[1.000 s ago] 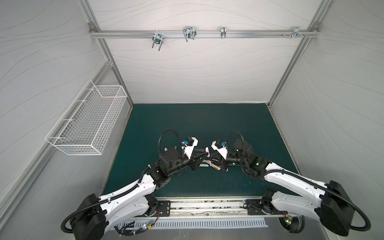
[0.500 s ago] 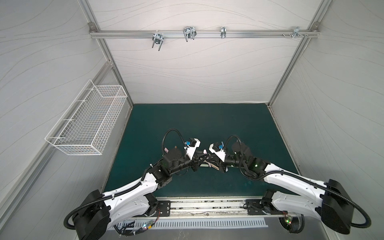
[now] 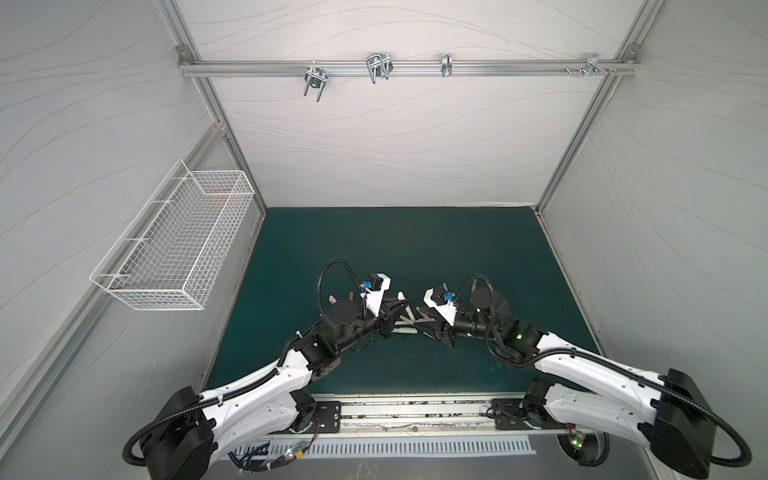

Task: Open the pen caps
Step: 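Hold the cap with the left gripper while the right gripper pulls the pen body away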

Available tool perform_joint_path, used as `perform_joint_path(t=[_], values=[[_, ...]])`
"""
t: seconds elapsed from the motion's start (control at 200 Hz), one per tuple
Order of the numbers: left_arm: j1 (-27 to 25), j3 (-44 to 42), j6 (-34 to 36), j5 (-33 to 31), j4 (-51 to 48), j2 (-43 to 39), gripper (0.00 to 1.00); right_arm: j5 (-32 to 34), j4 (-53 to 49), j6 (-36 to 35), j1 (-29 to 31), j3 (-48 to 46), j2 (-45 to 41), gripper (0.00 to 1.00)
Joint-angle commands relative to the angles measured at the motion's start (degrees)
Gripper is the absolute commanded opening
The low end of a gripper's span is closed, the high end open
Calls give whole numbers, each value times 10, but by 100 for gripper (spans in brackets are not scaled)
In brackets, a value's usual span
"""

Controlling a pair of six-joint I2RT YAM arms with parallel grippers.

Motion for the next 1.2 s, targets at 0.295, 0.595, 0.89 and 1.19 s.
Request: perform_joint_path(t=[0.295,0.595,0.89,1.19], values=[[2,9,-29,84,80,26,0,-35,34,2,-13,-7,-1,41],[2,8,-32,115,99,34,0,-49,37,3,-13,-2,15,31],[1,7,-33,121,107,36,4,-53,38,3,-13,-2,18,8],[2,11,-33,128,105,52,33,-56,39,-6,-3,0,24,0]])
